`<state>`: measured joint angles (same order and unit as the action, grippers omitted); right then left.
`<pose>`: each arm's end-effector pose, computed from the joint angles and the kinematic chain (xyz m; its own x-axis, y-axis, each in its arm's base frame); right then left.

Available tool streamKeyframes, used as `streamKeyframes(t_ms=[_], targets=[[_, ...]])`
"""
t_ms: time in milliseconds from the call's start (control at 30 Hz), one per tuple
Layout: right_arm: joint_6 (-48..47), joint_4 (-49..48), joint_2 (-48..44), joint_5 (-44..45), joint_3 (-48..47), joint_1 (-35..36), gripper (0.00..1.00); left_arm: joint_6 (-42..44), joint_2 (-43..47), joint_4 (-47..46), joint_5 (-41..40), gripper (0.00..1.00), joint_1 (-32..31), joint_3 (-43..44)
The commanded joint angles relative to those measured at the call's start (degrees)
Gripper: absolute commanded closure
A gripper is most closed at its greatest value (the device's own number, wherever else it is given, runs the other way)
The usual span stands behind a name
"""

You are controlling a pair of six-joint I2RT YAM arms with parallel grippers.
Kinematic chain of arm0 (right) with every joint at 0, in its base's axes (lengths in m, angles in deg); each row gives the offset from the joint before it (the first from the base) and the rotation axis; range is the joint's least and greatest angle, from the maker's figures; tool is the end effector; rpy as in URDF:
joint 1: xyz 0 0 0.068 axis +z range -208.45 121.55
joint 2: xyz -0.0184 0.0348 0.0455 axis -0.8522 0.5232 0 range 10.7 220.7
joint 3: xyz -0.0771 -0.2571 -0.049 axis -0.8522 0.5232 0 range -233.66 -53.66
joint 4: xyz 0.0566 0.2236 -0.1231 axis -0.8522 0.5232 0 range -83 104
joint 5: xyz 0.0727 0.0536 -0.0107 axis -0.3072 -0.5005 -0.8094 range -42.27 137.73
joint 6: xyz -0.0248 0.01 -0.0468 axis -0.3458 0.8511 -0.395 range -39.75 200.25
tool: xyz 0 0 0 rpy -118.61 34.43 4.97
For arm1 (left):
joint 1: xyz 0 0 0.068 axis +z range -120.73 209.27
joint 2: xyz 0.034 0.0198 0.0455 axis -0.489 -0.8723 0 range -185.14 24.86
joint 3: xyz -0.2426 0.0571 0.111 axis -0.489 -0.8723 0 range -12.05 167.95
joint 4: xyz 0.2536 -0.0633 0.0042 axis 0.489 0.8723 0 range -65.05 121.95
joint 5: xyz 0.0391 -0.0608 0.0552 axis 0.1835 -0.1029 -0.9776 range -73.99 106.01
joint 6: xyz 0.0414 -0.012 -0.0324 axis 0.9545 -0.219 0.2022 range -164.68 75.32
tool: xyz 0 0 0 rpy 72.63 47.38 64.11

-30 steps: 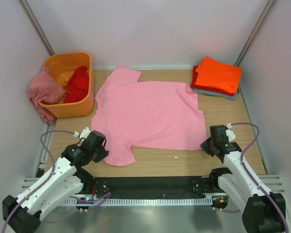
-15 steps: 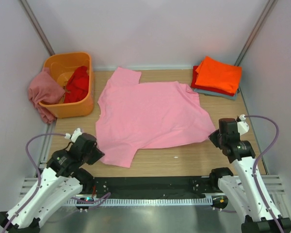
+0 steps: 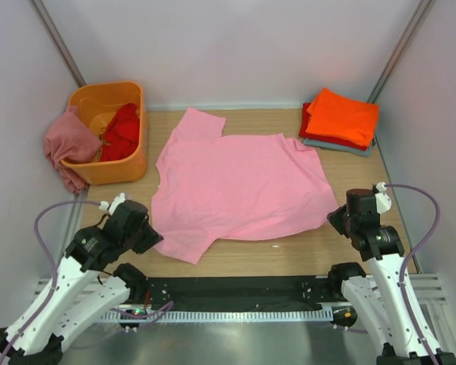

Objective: Fold and stack the t-shirts
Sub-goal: Fold the tshirt

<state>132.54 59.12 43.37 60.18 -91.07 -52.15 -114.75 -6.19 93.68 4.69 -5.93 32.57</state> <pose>0.1109 0.0045 0.2560 -0.4174 0.7311 -0.5397 0.6019 0.6674 0.4386 0.0694 -0.0405 0.2761 -0.6739 -0.6526 -0.3462 -0.4689 0.7400 -0.4823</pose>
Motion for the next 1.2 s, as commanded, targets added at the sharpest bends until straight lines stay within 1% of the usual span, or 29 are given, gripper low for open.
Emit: streamKeyframes(t_ms=[0,100,167,200,233,300,333,400,467,633,1000,1167], targets=[[-2.5,-4.5,3.9,-2.7,-2.1,-0.2,0.99,5.3,-8.5,-4.3,0.6,1.00,-0.1,4.9],[-4.0,-7.5,6.7,-2.8,-3.1,-0.2,0.99,10.2,-16.8,-7.2,0.5,1.00,-0.1,9.9],[-5.1,-9.1,10.6,-2.1,-4.9,-0.2,0.99,13.4,-20.7,-8.3,-0.9,1.00,0.0,14.5],[-6.1,-9.7,12.1,-1.7,-6.3,-0.2,0.99,14.8,-24.8,-8.6,-1.4,1.00,0.1,16.1],[-6.7,-10.4,15.0,-1.5,-7.1,-0.2,0.99,15.8,-26.6,-8.7,-1.7,1.00,0.4,19.3],[-8.1,-12.1,17.9,-1.0,-8.6,-0.2,0.99,19.7,-32.1,-9.0,-1.7,1.00,2.1,22.3],[-8.3,-12.7,19.6,-0.7,-10.0,-0.2,0.99,20.9,-33.9,-9.1,-1.4,1.00,2.9,25.1],[-9.0,-14.0,23.7,-0.3,-11.3,-0.3,0.99,24.0,-36.3,-10.2,0.1,1.00,6.0,27.1],[-9.8,-15.2,27.2,0.7,-13.1,-0.3,0.99,25.7,-39.8,-12.4,2.8,1.00,9.1,29.4],[-11.0,-17.3,32.7,1.7,-16.2,-1.0,0.99,29.8,-49.3,-12.9,6.0,1.00,12.8,36.4],[-12.4,-20.5,38.7,1.7,-16.8,-3.6,0.99,33.4,-59.6,-12.5,6.9,1.00,15.2,45.6],[-12.7,-22.1,41.1,1.0,-16.4,-4.5,0.99,34.5,-62.9,-11.7,5.9,1.00,15.9,49.1]])
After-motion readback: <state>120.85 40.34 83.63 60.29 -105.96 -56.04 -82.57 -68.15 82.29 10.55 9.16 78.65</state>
